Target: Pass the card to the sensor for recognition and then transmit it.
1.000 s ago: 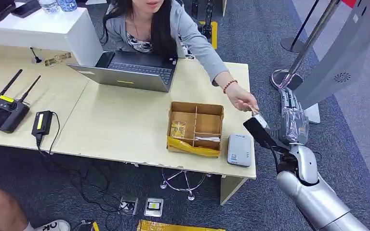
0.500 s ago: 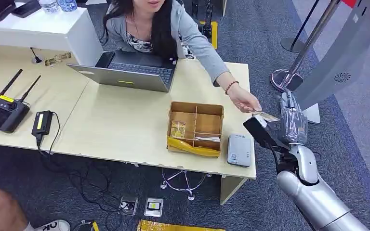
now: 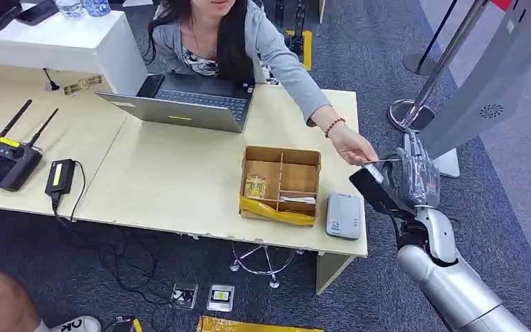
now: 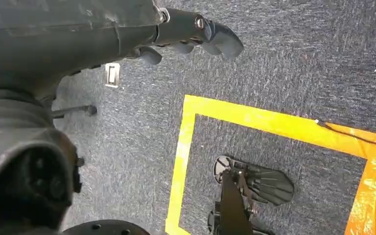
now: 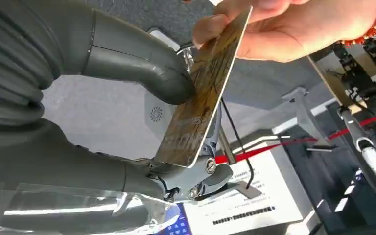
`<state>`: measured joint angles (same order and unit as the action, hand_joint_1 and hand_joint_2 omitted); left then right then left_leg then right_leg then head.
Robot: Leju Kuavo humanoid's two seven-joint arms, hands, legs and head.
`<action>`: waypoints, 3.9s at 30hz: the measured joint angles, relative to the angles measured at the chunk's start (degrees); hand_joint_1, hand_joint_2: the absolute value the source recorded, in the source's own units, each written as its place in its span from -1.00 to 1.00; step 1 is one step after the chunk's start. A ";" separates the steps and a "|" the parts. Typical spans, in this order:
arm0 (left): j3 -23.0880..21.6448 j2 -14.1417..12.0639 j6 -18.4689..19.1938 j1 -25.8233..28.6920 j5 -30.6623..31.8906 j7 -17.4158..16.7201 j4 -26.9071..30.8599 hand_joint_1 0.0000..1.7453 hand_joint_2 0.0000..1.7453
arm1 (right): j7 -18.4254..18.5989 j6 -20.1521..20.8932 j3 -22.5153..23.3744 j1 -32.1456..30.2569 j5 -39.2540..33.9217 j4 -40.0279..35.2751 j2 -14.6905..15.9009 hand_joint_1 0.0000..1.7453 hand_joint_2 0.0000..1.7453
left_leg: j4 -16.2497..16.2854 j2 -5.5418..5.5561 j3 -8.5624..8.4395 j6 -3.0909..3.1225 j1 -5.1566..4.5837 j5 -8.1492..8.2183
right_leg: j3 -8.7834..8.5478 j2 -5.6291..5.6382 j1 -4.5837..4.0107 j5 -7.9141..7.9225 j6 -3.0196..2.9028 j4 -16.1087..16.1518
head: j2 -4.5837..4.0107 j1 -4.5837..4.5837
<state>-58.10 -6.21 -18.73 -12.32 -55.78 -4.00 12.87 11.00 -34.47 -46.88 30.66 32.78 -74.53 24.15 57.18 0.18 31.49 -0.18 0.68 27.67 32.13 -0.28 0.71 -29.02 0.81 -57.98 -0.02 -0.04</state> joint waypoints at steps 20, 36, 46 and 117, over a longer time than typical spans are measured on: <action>0.00 0.00 -0.22 0.06 -0.54 0.00 0.00 -1.00 -1.00 | -0.88 1.09 0.00 -2.63 0.28 0.13 -0.13 1.00 1.00 | 0.00 0.00 0.00 0.00 0.00 0.00 | 0.00 -0.01 0.00 -0.01 -0.01 0.00 | 0.00 0.00; 0.00 0.00 -0.37 0.09 -0.57 0.37 0.00 -1.00 -1.00 | -1.31 3.30 -0.24 -5.04 0.59 0.96 -0.17 1.00 1.00 | 0.00 0.00 0.00 0.00 0.00 0.00 | 0.00 0.00 0.00 -0.01 -0.01 0.00 | 0.00 0.00; -0.46 0.09 -0.07 -0.73 0.59 -0.07 0.00 -1.00 -1.00 | -2.19 7.02 -2.77 -5.11 0.86 4.57 -1.75 1.00 1.00 | -0.01 0.01 0.01 0.00 0.00 0.00 | -0.01 -0.01 0.00 -0.01 -0.01 0.00 | 0.00 -0.02; -1.38 1.09 1.51 -2.98 2.80 -2.69 0.00 -1.00 -1.00 | -5.31 8.44 -7.12 12.38 -3.85 18.23 -13.29 1.00 1.00 | 0.00 -0.01 0.00 -0.03 0.01 -0.03 | -0.01 0.01 -0.01 0.00 -0.01 -0.03 | 0.00 0.00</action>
<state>-59.47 -5.11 -17.22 -15.29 -52.98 -6.69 12.87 5.68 -26.03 -54.01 43.04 28.94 -56.30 10.86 57.18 0.17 31.49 -0.20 0.69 27.64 32.11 -0.27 0.69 -29.02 0.80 -58.01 -0.02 -0.04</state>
